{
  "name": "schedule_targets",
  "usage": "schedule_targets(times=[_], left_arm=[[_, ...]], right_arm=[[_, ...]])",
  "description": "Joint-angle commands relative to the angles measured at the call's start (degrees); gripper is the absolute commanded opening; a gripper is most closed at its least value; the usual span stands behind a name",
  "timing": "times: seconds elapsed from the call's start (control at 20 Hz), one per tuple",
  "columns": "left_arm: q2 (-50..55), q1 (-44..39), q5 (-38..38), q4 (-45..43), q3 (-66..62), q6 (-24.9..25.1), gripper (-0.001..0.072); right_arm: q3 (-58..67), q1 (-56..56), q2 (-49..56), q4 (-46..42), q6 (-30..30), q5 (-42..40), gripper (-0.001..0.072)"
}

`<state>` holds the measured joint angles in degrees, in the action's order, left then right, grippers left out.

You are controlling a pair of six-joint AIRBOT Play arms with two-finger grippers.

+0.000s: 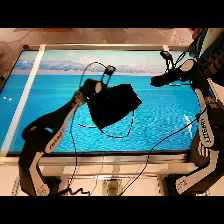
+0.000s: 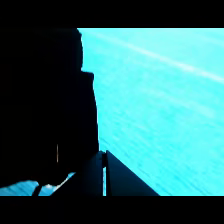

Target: Fold the clothes and pants, and hang the long-sleeved shirts on hangers.

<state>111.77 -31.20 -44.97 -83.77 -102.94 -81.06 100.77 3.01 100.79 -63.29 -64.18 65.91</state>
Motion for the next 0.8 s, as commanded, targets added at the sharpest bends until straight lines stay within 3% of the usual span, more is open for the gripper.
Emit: schedule_targets(times=[0.0, 0.15, 0.3, 0.4, 0.45, 0.6, 0.65, 0.75], left_arm=[[2.0, -6.5, -2.4, 0.1, 0.0, 1.6, 0.0009], [3.3, -12.1, -8.4, 3.1, 0.0, 6.5, 0.0008], [2.3, -15.2, -10.2, 14.1, 0.0, 12.5, 0.0008], [1.0, -16.5, -10.4, 13.6, 0.0, 15.3, 0.0006], [-0.3, -16.6, -9.5, 9.2, 0.0, 13.9, 0.0005], [-4.3, -13.5, -6.9, -11.1, 0.0, 1.0, 0.0006], [-5.2, -10.7, -7.0, -12.2, 0.0, -1.7, 0.0007], [-5.9, -4.2, -7.6, -5.9, 0.0, -5.7, 0.0007]], right_arm=[[-0.1, 0.0, 0.2, 1.0, -0.9, -4.6, 0.0013], [-0.1, 0.1, 0.2, 1.1, -1.3, -5.2, 0.0013], [-0.1, 0.1, 0.2, 1.1, -1.3, -4.2, 0.0012], [-0.1, 0.2, 0.2, 0.7, -1.0, -2.6, 0.0012], [-0.1, 0.2, 0.2, -0.1, -1.0, -2.0, 0.0012], [-0.1, 0.2, 0.2, -2.0, -1.0, -1.9, 0.0012], [-0.1, 0.2, 0.2, -1.9, -1.0, -1.9, 0.0012], [-0.1, 0.2, 0.2, -1.9, -1.0, -1.8, 0.0013]])
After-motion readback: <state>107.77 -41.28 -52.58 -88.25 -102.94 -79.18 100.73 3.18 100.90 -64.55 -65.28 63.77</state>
